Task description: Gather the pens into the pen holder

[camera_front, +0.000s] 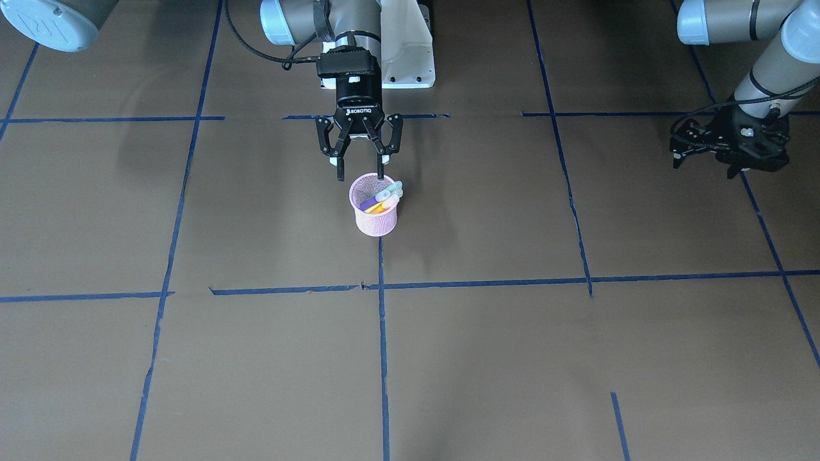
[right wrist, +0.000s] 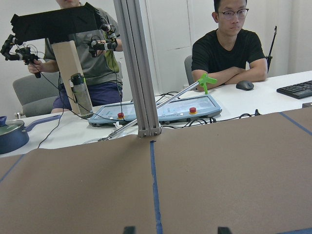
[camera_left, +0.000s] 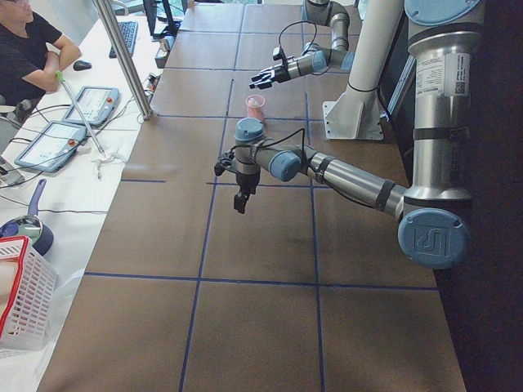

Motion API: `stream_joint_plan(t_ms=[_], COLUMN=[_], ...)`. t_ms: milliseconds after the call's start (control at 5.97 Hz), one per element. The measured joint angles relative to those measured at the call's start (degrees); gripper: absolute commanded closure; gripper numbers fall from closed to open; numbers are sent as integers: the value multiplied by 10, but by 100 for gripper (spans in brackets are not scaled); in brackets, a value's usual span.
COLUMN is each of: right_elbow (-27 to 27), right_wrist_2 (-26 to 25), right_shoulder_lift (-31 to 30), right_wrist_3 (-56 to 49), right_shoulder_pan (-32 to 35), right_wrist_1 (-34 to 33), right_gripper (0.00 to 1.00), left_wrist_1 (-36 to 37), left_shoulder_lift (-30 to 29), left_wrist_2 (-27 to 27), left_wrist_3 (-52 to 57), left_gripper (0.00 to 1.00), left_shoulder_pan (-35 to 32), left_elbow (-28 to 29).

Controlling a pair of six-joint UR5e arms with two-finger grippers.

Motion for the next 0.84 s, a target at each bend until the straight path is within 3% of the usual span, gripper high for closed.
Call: stream_joint_plan(t_ms=[335,837], right_elbow=[95,169], right_wrist_2=[152,457], right_shoulder_lift=[-55,-155], right_wrist_3=[-54,-115], right_shoulder_pan=[45,206], right_wrist_1=[0,1], right_gripper=[0,0], left_wrist_1=[0,0], left_shoulder_lift=[1,0], left_wrist_2=[-10,-79], left_wrist_3=[17,108], left_gripper=[1,0], left_shoulder_pan=[-14,-86], left_elbow=[5,48])
